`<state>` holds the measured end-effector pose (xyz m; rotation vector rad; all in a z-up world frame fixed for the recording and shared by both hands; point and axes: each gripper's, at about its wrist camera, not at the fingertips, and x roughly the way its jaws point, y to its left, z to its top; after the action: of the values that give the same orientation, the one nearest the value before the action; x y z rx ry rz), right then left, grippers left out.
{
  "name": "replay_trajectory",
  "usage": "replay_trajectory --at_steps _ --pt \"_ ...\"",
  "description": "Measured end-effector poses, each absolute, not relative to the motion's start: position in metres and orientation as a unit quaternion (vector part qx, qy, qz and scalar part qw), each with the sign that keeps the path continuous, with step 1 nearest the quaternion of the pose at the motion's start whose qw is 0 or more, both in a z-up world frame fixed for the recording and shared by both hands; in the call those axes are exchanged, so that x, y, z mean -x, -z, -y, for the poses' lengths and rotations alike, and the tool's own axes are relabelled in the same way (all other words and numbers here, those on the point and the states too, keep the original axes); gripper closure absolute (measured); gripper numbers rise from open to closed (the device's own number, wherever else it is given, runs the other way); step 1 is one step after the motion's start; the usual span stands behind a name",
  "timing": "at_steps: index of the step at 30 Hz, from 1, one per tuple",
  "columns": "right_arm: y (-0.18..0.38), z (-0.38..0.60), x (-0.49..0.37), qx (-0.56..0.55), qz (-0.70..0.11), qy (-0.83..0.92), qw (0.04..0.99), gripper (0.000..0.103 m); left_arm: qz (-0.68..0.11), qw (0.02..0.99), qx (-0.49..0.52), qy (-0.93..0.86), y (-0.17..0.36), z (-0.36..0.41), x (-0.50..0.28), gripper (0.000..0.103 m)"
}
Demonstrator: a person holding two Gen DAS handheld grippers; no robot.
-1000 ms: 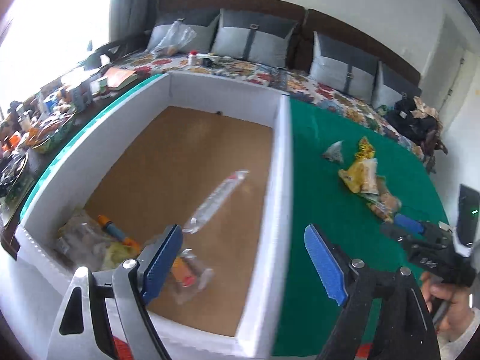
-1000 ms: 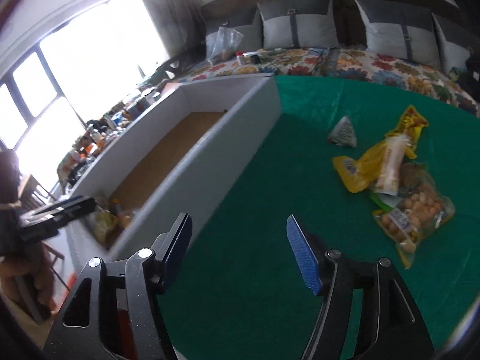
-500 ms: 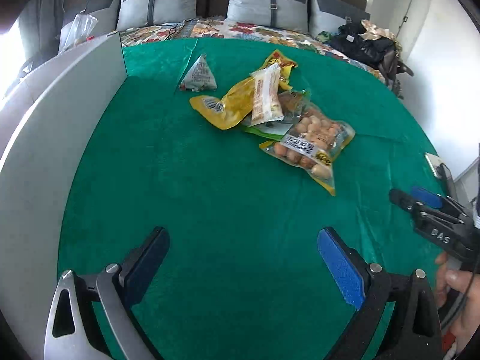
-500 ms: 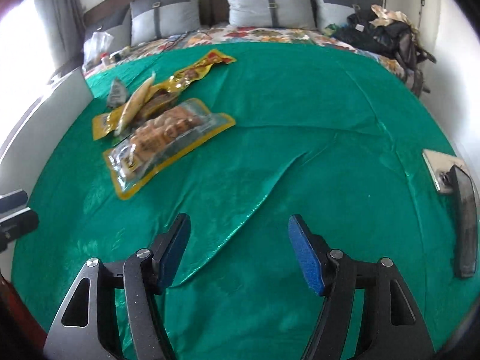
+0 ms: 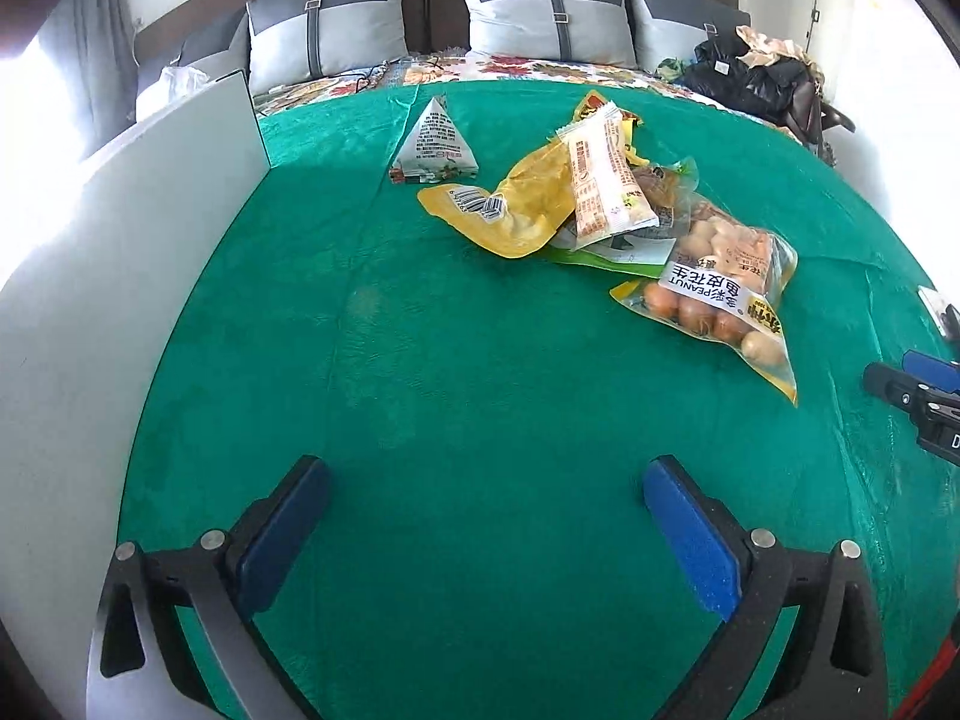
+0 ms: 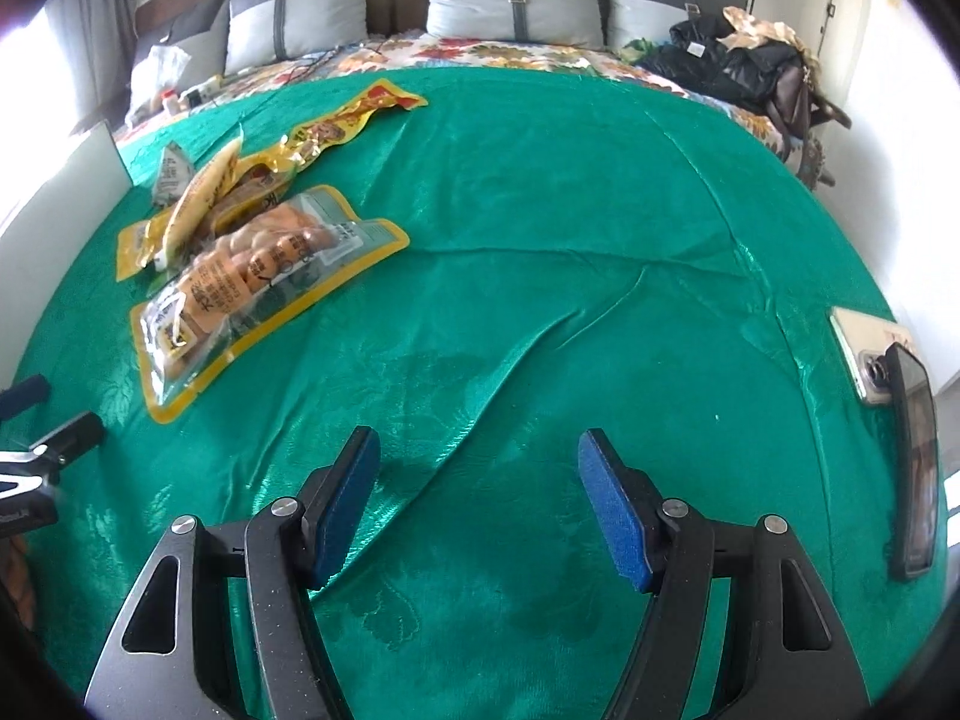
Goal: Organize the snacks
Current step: 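Open both tools over the box and return them above the green cloth, then move the left tool over the long yellow sausage bag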
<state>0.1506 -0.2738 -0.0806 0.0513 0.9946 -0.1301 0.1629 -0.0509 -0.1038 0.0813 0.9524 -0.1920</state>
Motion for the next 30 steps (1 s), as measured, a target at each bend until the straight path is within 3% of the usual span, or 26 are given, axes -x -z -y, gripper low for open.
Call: replay_trajectory --at_steps 9,30 --pt "0.0873 0.2800 -0.1509 -0.051 -0.451 0.085 0.887 0.015 -0.458 0.883 -0.038 0.093 0.1035 0.0500 -0.1634 0.000" --pt "0.0870 0.2804 -0.1542 -0.053 -0.455 0.082 0.885 0.008 -0.457 0.884 -0.038 0.093 0.1037 0.0502 -0.1634 0.000"
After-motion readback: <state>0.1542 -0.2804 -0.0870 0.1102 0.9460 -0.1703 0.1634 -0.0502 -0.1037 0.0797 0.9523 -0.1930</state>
